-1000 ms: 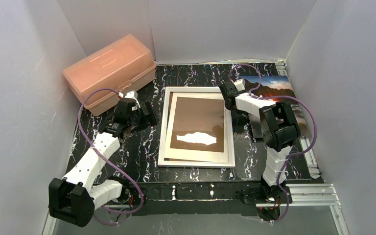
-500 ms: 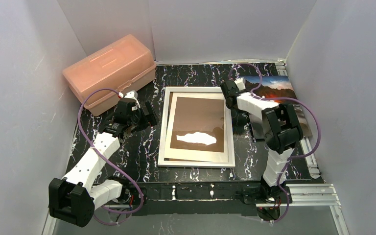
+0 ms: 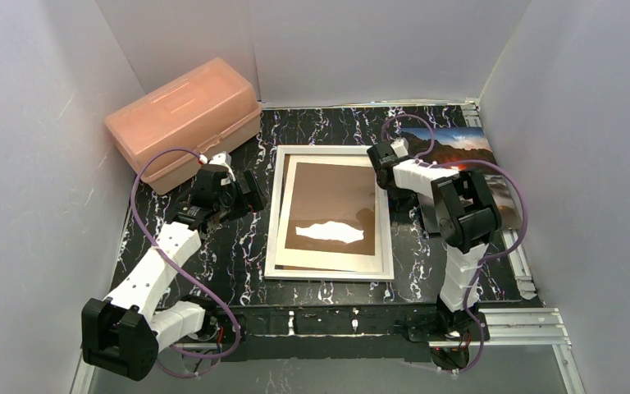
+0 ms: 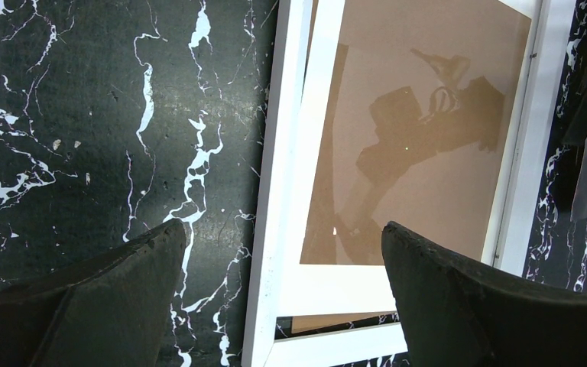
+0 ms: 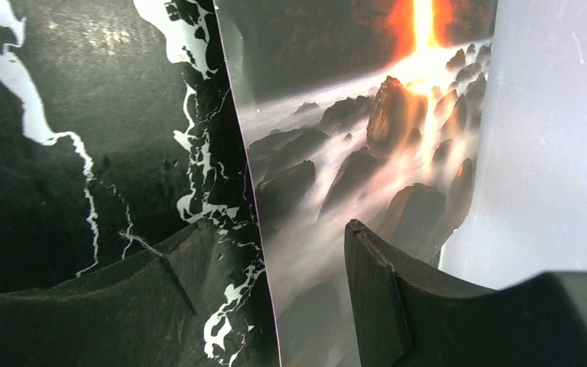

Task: Take the photo out of the frame
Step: Move the photo to the photo frame, then reset both arms

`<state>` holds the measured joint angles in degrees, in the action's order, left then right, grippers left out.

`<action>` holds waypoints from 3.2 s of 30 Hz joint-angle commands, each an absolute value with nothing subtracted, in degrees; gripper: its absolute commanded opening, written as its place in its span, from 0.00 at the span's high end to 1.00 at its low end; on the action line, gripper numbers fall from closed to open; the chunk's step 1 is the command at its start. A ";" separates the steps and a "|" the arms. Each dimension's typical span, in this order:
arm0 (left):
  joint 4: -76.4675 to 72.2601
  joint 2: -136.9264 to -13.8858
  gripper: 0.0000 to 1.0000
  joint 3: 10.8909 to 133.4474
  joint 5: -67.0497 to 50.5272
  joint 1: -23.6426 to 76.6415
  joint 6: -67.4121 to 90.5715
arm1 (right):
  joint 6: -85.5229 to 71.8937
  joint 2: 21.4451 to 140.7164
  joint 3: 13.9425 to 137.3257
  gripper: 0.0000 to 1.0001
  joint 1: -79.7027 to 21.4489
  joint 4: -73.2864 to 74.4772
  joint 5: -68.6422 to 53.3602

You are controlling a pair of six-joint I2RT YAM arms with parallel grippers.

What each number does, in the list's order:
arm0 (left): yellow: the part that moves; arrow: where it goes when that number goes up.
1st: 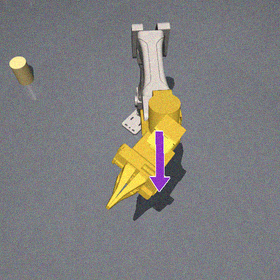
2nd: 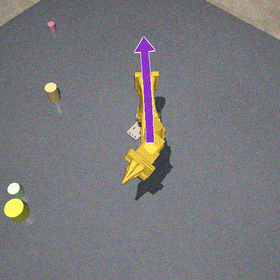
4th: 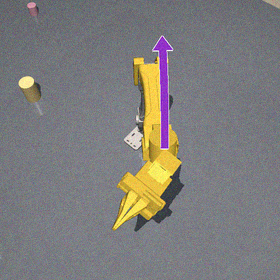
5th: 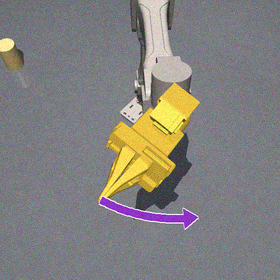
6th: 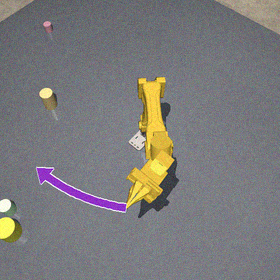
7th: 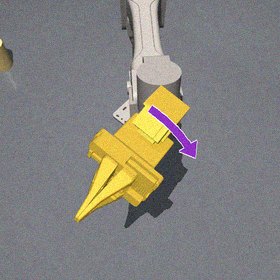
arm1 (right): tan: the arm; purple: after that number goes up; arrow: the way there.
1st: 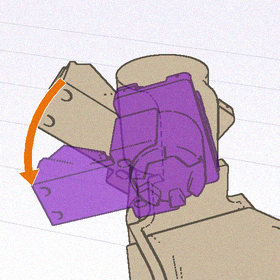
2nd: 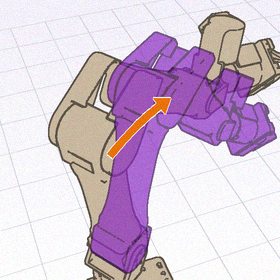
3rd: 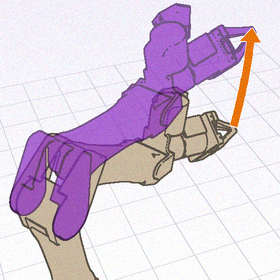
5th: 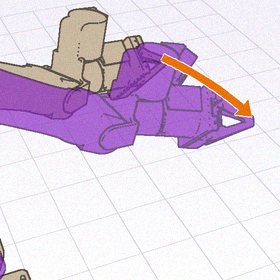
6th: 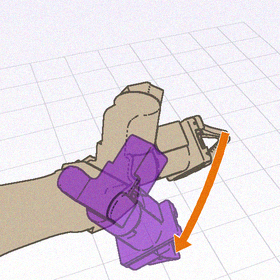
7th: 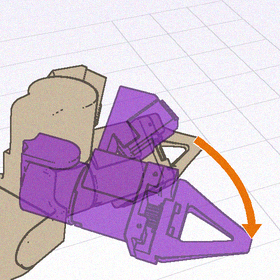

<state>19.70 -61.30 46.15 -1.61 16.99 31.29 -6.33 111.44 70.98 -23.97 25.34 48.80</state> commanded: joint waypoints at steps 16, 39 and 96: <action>20.50 -59.69 0.02 46.93 -1.37 17.13 30.15 | -7.65 111.87 78.29 0.99 -24.51 31.11 57.40; 20.87 -57.60 0.02 44.35 -6.57 17.03 32.34 | -38.92 113.50 101.23 0.99 -50.70 58.12 30.23; -16.77 -49.61 0.02 18.50 27.10 16.26 18.02 | -1.97 66.09 17.13 0.10 -16.40 -41.77 34.70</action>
